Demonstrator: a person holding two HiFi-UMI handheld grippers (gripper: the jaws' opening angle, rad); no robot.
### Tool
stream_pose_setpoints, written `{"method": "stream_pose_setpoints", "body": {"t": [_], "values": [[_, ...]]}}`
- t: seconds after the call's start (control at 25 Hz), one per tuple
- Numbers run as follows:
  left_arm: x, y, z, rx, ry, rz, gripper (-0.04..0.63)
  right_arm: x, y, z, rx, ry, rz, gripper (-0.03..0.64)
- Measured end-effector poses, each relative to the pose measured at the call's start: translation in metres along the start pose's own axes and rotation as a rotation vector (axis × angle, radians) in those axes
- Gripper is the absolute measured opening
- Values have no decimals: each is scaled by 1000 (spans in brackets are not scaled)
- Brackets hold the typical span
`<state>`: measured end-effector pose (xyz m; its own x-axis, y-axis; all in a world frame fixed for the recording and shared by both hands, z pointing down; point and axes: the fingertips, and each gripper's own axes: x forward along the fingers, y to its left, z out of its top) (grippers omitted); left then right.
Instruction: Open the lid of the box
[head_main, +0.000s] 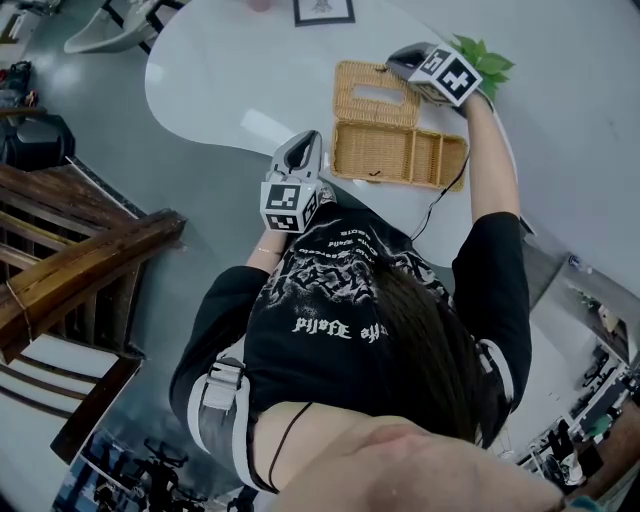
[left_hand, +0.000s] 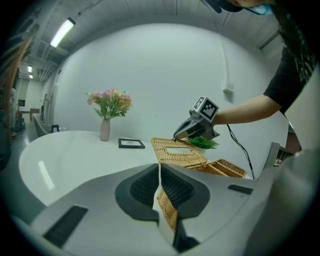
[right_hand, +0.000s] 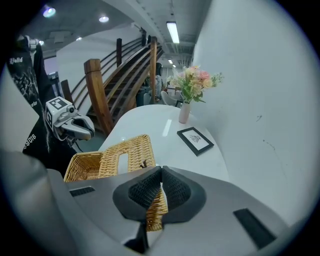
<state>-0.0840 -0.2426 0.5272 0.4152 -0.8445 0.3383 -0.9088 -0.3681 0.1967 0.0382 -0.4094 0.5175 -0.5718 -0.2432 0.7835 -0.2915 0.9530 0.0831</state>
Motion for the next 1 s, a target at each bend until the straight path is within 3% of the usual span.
{"method": "stream_pose_setpoints", "body": {"t": [1.0], "values": [[18,10,-8,-38,40,22,29,59,-7,-42,121,111,132,35]]}}
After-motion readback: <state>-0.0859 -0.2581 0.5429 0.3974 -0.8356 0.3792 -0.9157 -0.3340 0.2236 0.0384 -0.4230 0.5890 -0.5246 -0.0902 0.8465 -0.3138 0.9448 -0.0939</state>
